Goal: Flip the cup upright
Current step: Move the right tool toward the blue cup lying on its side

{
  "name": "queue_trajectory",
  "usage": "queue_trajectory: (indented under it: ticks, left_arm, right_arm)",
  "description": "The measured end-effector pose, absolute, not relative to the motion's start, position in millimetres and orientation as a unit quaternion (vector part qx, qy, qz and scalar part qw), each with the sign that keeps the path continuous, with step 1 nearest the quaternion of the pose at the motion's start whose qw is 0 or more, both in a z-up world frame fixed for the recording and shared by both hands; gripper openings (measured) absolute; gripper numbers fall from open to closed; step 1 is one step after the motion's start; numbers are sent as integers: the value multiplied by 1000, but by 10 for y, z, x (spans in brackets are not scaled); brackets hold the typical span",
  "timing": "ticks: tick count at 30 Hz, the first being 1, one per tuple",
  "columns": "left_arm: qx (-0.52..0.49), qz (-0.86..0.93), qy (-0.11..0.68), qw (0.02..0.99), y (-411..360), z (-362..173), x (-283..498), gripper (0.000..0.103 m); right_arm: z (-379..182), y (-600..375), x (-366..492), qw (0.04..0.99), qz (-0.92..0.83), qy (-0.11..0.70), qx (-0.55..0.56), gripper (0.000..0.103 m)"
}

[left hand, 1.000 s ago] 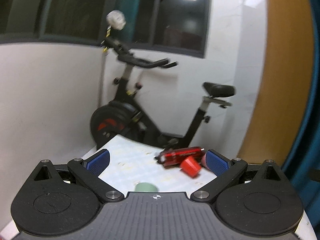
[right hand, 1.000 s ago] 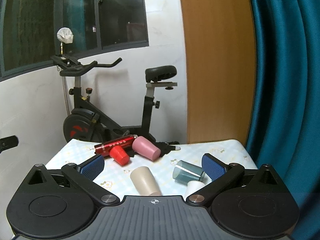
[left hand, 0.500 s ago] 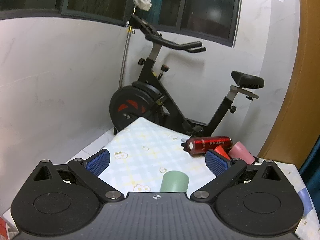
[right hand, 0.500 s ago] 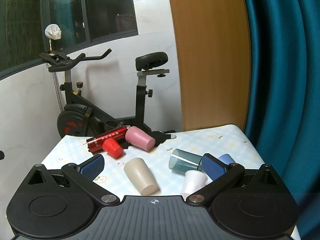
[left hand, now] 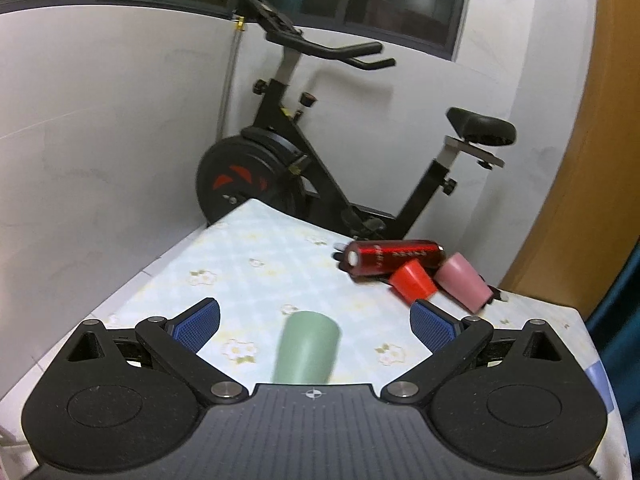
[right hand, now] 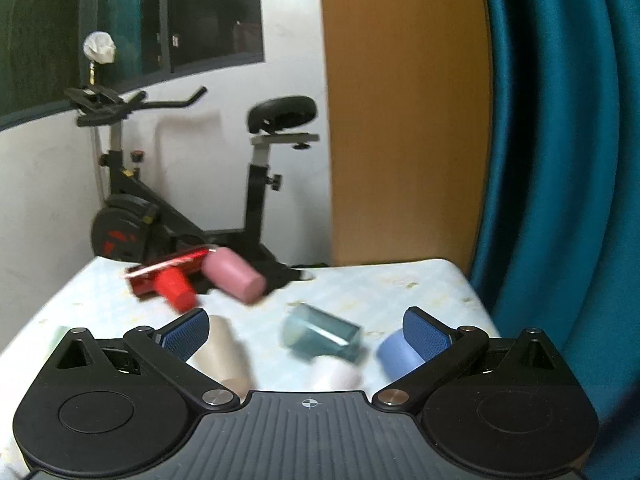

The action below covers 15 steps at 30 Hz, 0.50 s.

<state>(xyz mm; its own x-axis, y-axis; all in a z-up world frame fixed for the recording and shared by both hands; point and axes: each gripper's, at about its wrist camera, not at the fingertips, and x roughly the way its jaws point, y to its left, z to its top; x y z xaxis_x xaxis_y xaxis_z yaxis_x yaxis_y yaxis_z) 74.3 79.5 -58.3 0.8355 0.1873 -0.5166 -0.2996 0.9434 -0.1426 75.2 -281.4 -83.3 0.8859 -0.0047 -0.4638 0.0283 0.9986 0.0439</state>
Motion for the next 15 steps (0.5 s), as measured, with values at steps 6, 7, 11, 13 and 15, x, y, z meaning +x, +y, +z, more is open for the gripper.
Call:
queue_trajectory:
  ticks: [6, 7, 11, 13, 15]
  left_arm:
    - [-101, 133, 268, 949, 615, -696, 909, 102]
    - [-101, 138, 271, 947, 600, -714, 934, 102]
    - [-102, 147, 288, 941, 566, -791, 1045, 101]
    - [-98, 147, 298, 938, 543, -828, 1086, 101]
    - [-95, 146, 306, 936, 524, -867, 1112, 101]
  right_arm:
    - [-1321, -3430, 1335, 959, -30, 282, 28, 92]
    - [-1417, -3501, 1419, 955, -34, 291, 31, 90]
    - [-1783, -3632, 1696, 942, -47, 333, 9, 85]
    - [-1932, -3653, 1791, 936, -42, 349, 1, 84]
    - [-2043, -3658, 1864, 932, -38, 361, -7, 84]
